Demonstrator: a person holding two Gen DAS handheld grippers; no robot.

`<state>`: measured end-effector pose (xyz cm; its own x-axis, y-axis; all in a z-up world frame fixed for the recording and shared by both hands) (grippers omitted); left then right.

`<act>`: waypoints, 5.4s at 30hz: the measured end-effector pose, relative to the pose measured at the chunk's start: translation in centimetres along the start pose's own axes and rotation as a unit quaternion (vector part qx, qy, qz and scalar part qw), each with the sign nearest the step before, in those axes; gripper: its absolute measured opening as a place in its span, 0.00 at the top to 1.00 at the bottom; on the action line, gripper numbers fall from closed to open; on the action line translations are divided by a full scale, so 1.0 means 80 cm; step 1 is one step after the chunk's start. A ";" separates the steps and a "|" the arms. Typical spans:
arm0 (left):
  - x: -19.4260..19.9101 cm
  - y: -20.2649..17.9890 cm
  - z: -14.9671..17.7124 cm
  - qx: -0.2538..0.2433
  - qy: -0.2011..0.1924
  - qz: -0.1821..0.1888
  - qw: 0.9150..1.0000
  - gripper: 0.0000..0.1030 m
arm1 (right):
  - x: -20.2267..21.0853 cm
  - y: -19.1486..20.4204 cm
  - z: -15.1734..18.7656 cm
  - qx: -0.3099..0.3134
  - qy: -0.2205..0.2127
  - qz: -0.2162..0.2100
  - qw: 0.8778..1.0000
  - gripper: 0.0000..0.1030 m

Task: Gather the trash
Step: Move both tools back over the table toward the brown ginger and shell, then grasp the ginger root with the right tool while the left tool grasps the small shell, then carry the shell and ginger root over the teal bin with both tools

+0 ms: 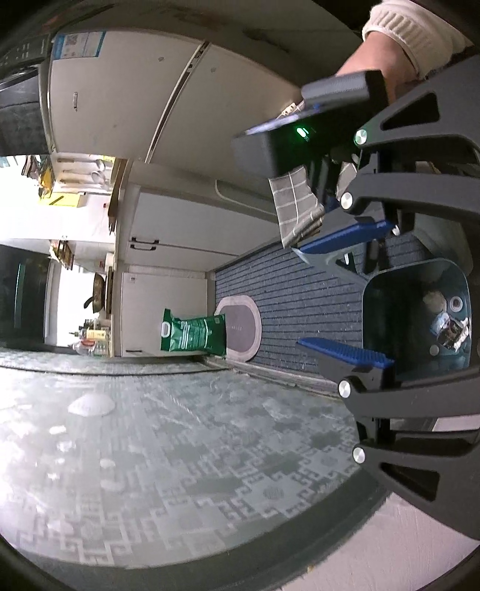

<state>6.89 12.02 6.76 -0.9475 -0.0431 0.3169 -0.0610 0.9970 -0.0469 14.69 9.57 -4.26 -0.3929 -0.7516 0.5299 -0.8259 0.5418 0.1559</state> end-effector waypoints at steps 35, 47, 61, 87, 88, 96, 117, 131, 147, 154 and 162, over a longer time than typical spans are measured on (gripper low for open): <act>-0.122 -0.126 0.067 -0.046 0.091 0.040 0.994 0.36 | 0.055 -0.163 0.084 -0.001 0.021 0.138 0.990 0.59; -0.161 -0.169 0.110 -0.099 0.126 0.059 0.985 0.36 | 0.084 -0.184 0.083 -0.031 0.002 0.129 0.991 0.61; -0.190 -0.194 0.121 -0.146 0.120 0.046 0.981 0.44 | 0.163 -0.208 0.080 -0.061 -0.033 0.138 0.988 0.61; -0.222 -0.198 0.126 -0.025 0.141 0.059 0.988 0.79 | 0.235 -0.207 0.061 -0.047 -0.034 0.173 0.983 0.61; -0.220 -0.195 0.124 -0.017 0.141 0.062 0.988 0.79 | 0.232 -0.204 0.059 -0.044 -0.032 0.172 0.984 0.61; -0.195 -0.172 0.098 0.013 0.112 0.069 0.991 0.79 | 0.214 -0.174 0.037 -0.023 -0.025 0.167 0.985 0.61; -0.139 -0.020 0.090 0.063 0.094 0.005 0.994 0.79 | 0.134 -0.080 -0.015 0.020 -0.017 0.115 0.993 0.61; -0.139 0.050 0.157 0.058 0.164 -0.030 0.984 0.79 | 0.072 -0.044 -0.020 0.024 -0.005 0.074 0.997 0.61; -0.147 0.068 0.250 0.015 0.259 -0.035 0.965 0.78 | 0.007 -0.027 -0.010 0.021 0.020 0.038 0.999 0.61; -0.144 0.089 0.283 0.005 0.298 -0.045 0.954 0.75 | -0.024 -0.014 0.001 0.017 0.039 0.024 0.999 0.61; -0.113 0.122 0.254 0.019 0.267 -0.064 0.961 0.65 | -0.071 0.014 0.021 0.023 0.078 0.011 0.997 0.61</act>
<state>8.47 20.87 -15.85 -0.6359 -0.1158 0.7631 -0.1864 0.9825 -0.0062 15.31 13.82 -8.45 -0.3470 -0.6702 0.6560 -0.8370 0.5369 0.1059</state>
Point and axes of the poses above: each gripper's, at about its wrist camera, not at the fingertips, and x roughly against the way its jaws point, y to its left, z to its underside, the point moved 6 cm from there along -x, roughly the way its jaws point, and after that the axes turned 14 degrees about -y, right-handed, at the moved point
